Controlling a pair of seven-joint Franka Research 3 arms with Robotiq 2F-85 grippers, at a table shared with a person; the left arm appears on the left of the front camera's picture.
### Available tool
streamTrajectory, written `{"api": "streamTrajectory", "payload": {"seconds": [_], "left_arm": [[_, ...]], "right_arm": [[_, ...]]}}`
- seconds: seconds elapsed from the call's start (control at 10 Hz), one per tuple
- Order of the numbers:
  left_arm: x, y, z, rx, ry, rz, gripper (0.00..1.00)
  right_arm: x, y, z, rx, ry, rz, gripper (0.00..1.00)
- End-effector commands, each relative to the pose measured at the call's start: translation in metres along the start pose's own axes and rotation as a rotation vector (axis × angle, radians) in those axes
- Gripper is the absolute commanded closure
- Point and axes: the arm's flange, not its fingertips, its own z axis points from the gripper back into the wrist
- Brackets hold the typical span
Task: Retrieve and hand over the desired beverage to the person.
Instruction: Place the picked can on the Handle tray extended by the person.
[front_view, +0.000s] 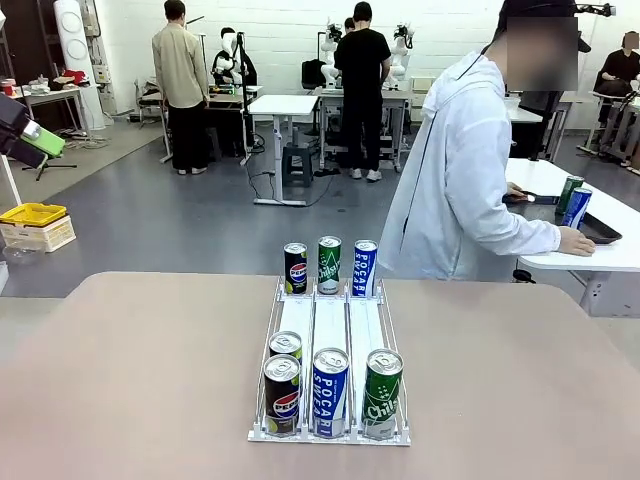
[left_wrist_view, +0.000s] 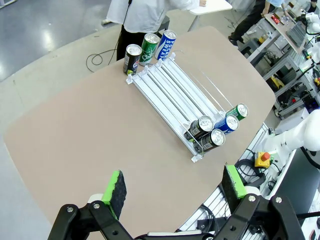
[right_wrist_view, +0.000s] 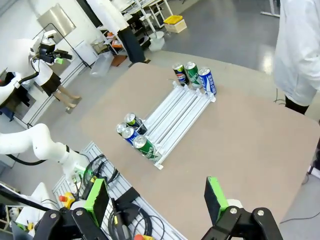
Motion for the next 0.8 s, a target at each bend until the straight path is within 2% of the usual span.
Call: {"api": "streamTrajectory", "payload": {"seconds": [0.0, 0.7], "left_arm": [[-0.0004, 0.0006, 0.0005, -0.001, -0.002, 0.001, 0.0], [-0.0004, 0.0006, 0.0005, -0.001, -0.002, 0.001, 0.0]], "right_arm": [[0.0004, -0.0006, -0.0001, 0.029, -0.023, 0.019, 0.0], [0.0004, -0.0006, -0.0001, 0.029, -0.023, 0.019, 0.0]]}}
